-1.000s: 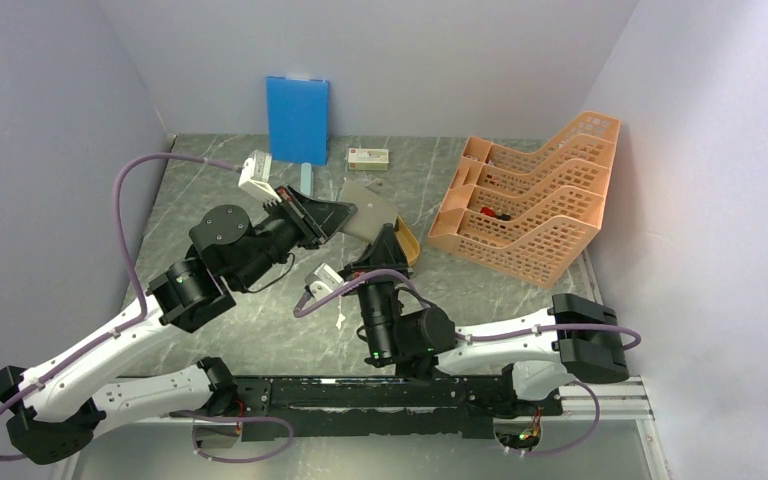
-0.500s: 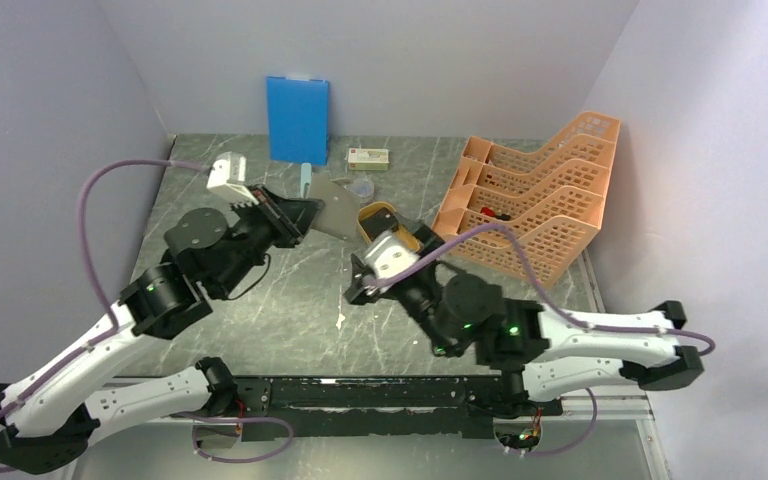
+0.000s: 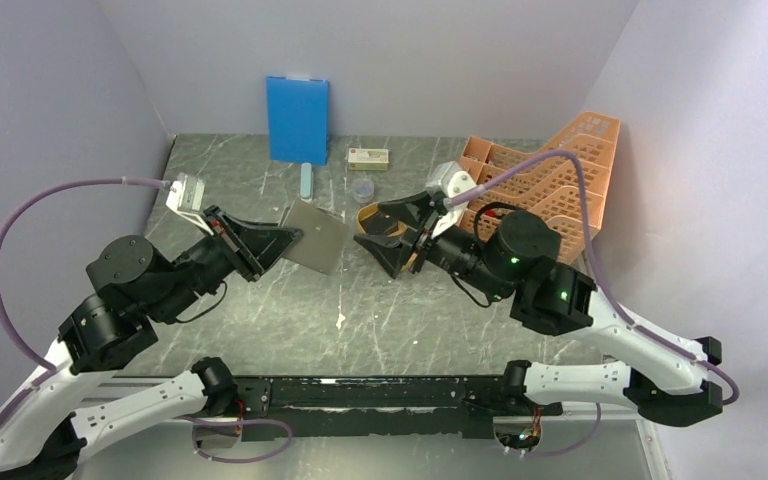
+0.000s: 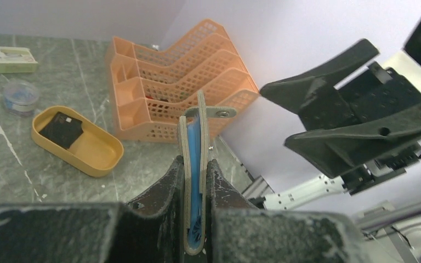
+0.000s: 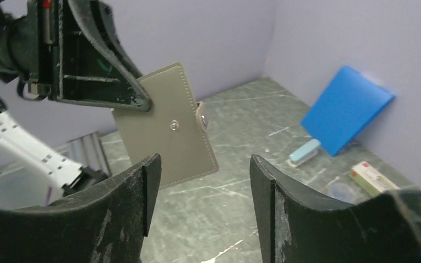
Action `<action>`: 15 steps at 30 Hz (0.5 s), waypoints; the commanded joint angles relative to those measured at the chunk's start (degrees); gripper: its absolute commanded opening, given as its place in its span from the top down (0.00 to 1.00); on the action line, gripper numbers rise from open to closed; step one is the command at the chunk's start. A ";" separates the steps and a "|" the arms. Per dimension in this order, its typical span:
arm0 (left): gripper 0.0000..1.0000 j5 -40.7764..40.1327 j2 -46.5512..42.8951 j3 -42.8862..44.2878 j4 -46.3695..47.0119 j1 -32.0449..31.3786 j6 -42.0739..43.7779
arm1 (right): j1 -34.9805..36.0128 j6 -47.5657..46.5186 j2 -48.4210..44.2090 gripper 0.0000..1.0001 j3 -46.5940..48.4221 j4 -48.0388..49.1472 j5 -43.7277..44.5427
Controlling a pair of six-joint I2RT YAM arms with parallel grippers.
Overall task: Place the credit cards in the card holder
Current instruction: Close the card holder.
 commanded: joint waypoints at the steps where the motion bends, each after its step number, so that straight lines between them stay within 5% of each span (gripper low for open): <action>1: 0.95 7.14 -0.34 3.49 -2.81 0.16 0.98 | -1.29 3.45 1.55 0.38 1.41 -0.94 -10.93; 9: 0.95 7.96 -1.19 4.17 -4.48 0.21 0.97 | -1.44 3.76 3.31 0.54 2.55 -0.15 -12.65; 15: 0.95 8.38 -1.79 3.65 -4.31 0.17 0.88 | -1.47 4.61 3.97 0.55 2.44 1.27 -11.55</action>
